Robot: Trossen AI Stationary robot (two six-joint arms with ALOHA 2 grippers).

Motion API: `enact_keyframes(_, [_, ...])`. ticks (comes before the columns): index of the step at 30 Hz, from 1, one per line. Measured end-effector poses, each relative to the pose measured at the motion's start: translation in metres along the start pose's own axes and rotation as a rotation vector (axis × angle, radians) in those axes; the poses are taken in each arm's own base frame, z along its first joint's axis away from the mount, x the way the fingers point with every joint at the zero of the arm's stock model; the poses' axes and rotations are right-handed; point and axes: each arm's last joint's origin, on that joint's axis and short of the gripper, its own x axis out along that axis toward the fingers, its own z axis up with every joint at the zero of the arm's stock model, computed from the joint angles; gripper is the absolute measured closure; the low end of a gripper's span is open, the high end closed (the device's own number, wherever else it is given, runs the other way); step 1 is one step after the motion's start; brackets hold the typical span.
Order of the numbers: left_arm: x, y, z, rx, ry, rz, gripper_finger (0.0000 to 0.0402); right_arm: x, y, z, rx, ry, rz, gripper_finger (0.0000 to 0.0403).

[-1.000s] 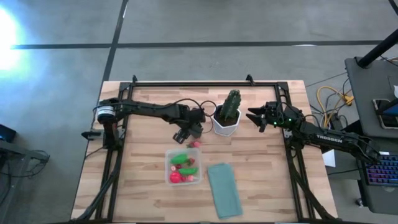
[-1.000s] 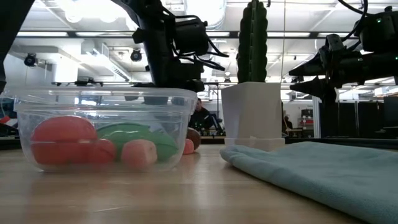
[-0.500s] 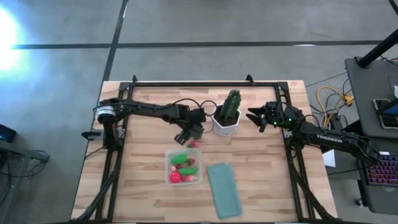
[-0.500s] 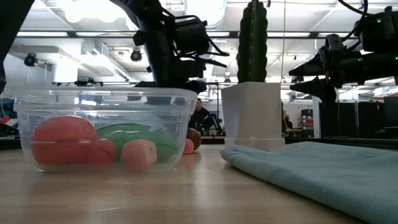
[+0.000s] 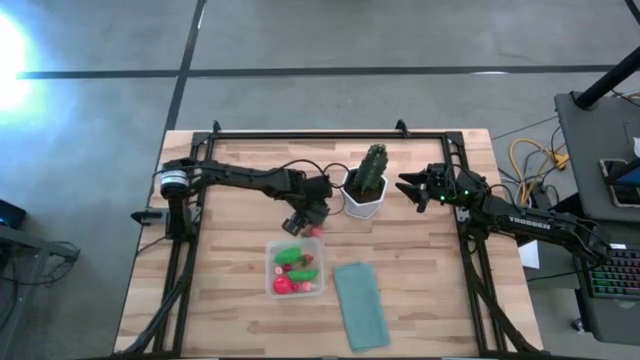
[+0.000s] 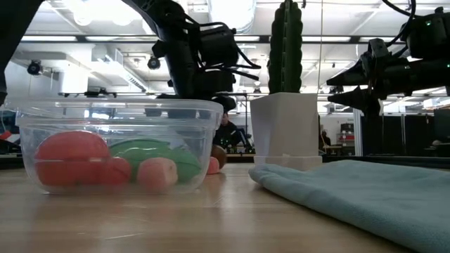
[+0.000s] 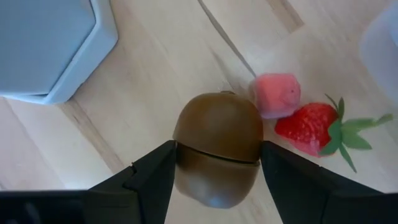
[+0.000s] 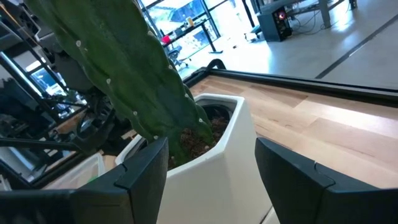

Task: Pick and placing Produce into tupperware
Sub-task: Put the kiwi into the transparent bin

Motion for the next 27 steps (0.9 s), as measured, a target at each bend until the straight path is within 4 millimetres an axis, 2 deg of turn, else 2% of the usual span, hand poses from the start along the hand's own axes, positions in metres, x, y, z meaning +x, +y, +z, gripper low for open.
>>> enact_keyframes(12, [0.007,0.001,0.0,-0.039,0.005,-0.001,0.0186,0.0,0.0,0.0,0.0,0.0,0.0,0.017])
enact_keyframes(22, [-0.003,0.0,-0.001,-0.042,0.018,0.029,0.0187,0.0,0.0,0.0,0.0,0.0,0.0,0.017])
enact_keyframes(27, [-0.004,0.0,0.0,-0.163,0.009,0.036,0.0187,0.0,0.0,0.0,0.0,0.0,0.0,0.017])
